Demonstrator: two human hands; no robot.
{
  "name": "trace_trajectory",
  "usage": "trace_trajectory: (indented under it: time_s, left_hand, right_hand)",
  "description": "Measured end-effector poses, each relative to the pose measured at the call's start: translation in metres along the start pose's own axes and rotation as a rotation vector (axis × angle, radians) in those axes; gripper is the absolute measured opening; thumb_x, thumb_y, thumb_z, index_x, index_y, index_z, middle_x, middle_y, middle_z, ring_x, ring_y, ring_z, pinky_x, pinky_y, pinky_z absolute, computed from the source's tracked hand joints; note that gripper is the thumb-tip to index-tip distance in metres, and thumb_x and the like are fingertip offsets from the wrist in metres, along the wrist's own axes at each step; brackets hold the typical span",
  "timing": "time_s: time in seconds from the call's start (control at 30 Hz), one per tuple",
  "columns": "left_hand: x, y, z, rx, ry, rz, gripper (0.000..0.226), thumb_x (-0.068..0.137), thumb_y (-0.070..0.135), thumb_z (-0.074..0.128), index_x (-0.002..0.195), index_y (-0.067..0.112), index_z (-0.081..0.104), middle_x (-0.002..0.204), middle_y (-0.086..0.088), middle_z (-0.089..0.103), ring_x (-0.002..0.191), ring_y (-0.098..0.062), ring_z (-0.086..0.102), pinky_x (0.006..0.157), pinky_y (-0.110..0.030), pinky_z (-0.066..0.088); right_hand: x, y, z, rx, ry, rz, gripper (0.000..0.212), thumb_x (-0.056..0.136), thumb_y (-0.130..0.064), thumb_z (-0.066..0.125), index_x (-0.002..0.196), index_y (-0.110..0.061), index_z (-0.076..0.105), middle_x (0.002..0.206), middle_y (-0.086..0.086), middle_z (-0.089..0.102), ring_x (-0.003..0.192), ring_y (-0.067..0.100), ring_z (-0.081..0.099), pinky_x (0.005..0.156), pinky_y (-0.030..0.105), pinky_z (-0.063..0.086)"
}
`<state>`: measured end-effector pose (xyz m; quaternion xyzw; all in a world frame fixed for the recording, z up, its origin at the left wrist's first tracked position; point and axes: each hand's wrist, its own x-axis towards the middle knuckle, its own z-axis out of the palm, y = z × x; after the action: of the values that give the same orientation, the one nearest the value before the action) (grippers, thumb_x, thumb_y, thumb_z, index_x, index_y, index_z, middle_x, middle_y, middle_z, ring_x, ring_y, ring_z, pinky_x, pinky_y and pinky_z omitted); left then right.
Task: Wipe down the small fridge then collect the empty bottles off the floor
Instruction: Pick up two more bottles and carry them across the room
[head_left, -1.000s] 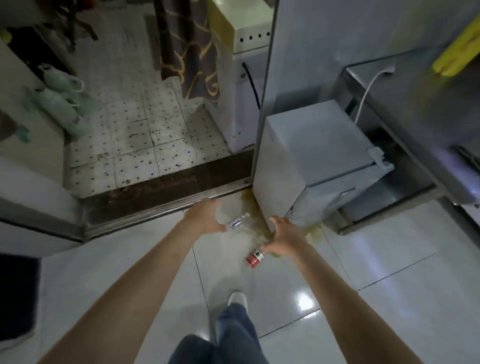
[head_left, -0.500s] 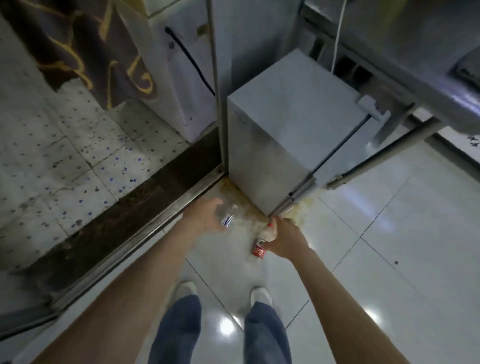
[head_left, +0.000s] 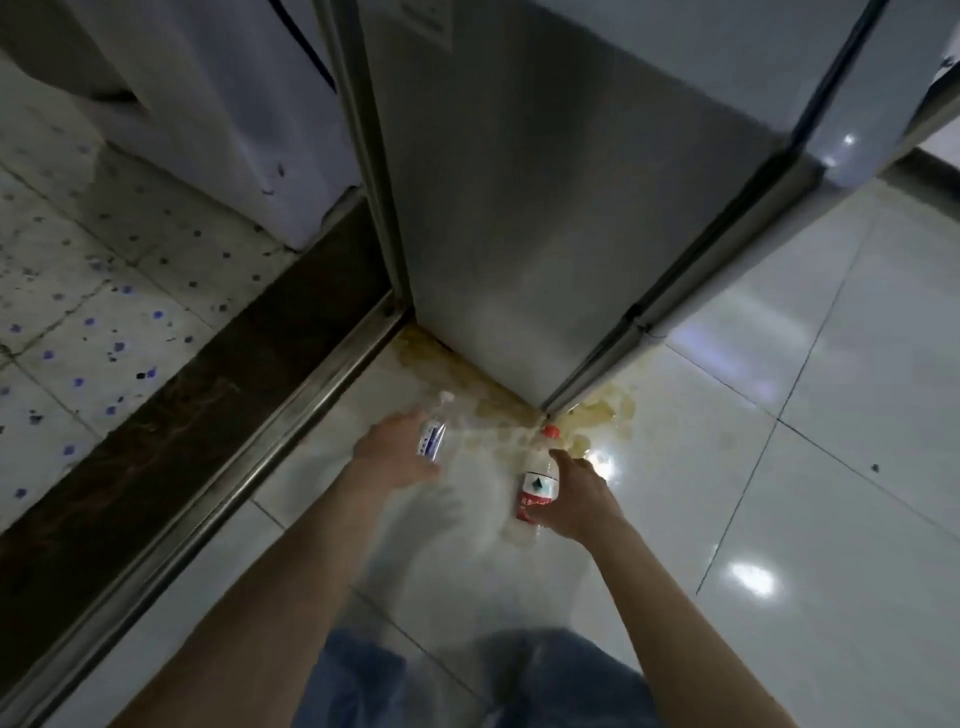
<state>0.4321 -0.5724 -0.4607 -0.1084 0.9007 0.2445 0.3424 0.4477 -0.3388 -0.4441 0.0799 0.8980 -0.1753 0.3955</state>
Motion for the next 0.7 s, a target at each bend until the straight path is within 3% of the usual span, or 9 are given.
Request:
trace_trajectory:
  time_s: [0.2, 0.4, 0.57, 0.7]
  left_hand:
    - [0.106, -0.031, 0.078, 0.005, 0.041, 0.025, 0.087, 0.066, 0.036, 0.077, 0.142, 0.031, 0.035, 0.134, -0.005, 0.050, 0.121, -0.025, 0.051, 0.096, -0.031, 0.046]
    - [0.179, -0.055, 0.132, -0.063, 0.120, 0.005, 0.079, 0.066, 0.029, 0.075, 0.137, 0.033, 0.039, 0.122, -0.009, 0.052, 0.108, -0.030, 0.057, 0.088, -0.041, 0.052]
    - [0.219, -0.073, 0.167, 0.015, 0.199, -0.043, 0.084, 0.072, 0.032, 0.074, 0.142, 0.029, 0.028, 0.120, -0.013, 0.050, 0.110, -0.033, 0.055, 0.092, -0.041, 0.048]
    - [0.232, -0.075, 0.184, 0.042, 0.278, -0.076, 0.085, 0.077, 0.031, 0.072, 0.143, 0.025, 0.019, 0.117, -0.016, 0.049, 0.103, -0.034, 0.056, 0.084, -0.040, 0.049]
  right_hand:
    - [0.105, 0.041, 0.065, 0.024, 0.077, 0.017, 0.084, 0.076, -0.039, 0.069, 0.143, -0.024, 0.022, 0.131, 0.011, 0.043, 0.120, 0.034, 0.047, 0.094, 0.042, 0.046]
    - [0.187, 0.069, 0.119, 0.041, 0.106, 0.123, 0.079, 0.072, -0.043, 0.070, 0.132, -0.013, 0.029, 0.123, 0.013, 0.045, 0.112, 0.035, 0.052, 0.090, 0.046, 0.049]
    - [0.228, 0.082, 0.157, 0.064, 0.182, 0.181, 0.090, 0.074, -0.046, 0.070, 0.138, -0.008, 0.019, 0.125, 0.013, 0.043, 0.113, 0.036, 0.053, 0.086, 0.041, 0.048]
    - [0.243, 0.088, 0.175, 0.116, 0.276, 0.187, 0.082, 0.080, -0.033, 0.066, 0.139, -0.010, 0.014, 0.121, 0.013, 0.043, 0.107, 0.036, 0.057, 0.078, 0.037, 0.048]
